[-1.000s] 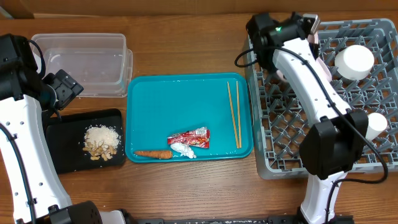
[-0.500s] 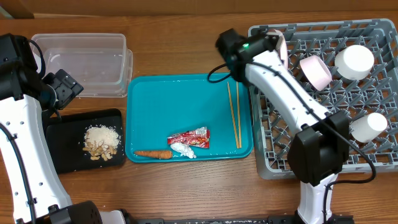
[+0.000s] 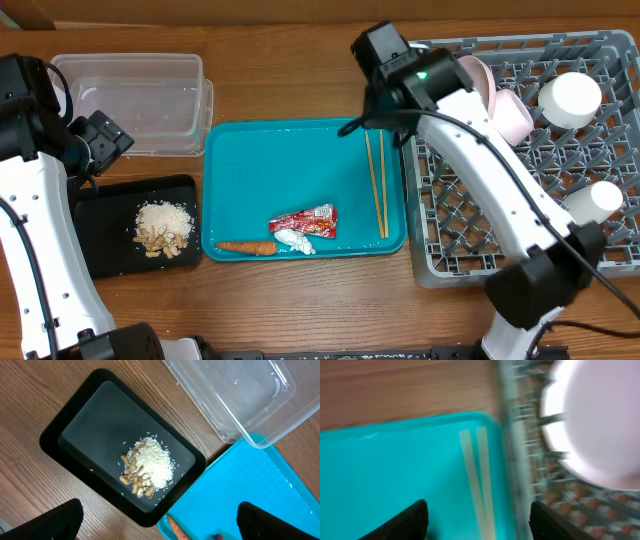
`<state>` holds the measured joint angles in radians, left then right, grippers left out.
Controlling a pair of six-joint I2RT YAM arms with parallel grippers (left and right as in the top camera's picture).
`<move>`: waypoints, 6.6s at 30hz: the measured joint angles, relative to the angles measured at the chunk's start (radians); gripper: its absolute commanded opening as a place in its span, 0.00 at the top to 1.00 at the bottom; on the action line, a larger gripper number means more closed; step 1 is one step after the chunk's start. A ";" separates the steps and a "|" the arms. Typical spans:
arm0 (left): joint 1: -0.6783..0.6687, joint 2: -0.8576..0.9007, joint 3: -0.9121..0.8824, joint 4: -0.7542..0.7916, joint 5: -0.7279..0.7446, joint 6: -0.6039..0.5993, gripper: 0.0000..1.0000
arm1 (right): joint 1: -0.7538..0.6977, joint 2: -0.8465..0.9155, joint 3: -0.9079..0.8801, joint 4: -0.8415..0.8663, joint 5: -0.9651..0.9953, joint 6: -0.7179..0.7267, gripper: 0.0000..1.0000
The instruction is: Sort waste into correct bins and load items into the dishwasher
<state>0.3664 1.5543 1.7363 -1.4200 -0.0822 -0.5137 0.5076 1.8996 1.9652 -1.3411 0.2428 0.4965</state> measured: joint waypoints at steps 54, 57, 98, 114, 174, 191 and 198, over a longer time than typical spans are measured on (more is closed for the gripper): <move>0.000 0.000 0.000 0.003 0.003 0.000 0.00 | -0.150 -0.140 -0.360 -0.033 -0.110 -0.222 0.96; 0.000 0.000 0.000 0.003 0.003 0.000 0.00 | -0.184 -0.138 -0.428 -0.021 -0.095 -0.257 0.96; 0.000 0.000 0.000 -0.001 0.003 0.000 0.00 | -0.026 0.196 -0.484 0.241 -0.236 -0.154 0.58; 0.000 0.000 0.000 -0.002 0.003 0.000 0.00 | -0.026 0.185 -0.504 0.195 -0.293 -0.153 0.96; -0.915 0.608 0.000 0.046 0.166 0.601 0.32 | -0.733 -0.346 -0.432 0.067 -0.385 -0.392 0.39; -0.923 0.608 -0.068 0.083 0.213 0.599 0.96 | -0.733 -0.346 -0.432 0.065 -0.386 -0.392 0.38; -0.912 0.611 -0.018 0.026 0.196 0.567 0.96 | -0.733 -0.346 -0.432 0.060 -0.386 -0.392 0.39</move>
<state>-0.5457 2.1651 1.7180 -1.3941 0.1135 0.0536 -0.2256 1.5536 1.5330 -1.2808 -0.1429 0.1043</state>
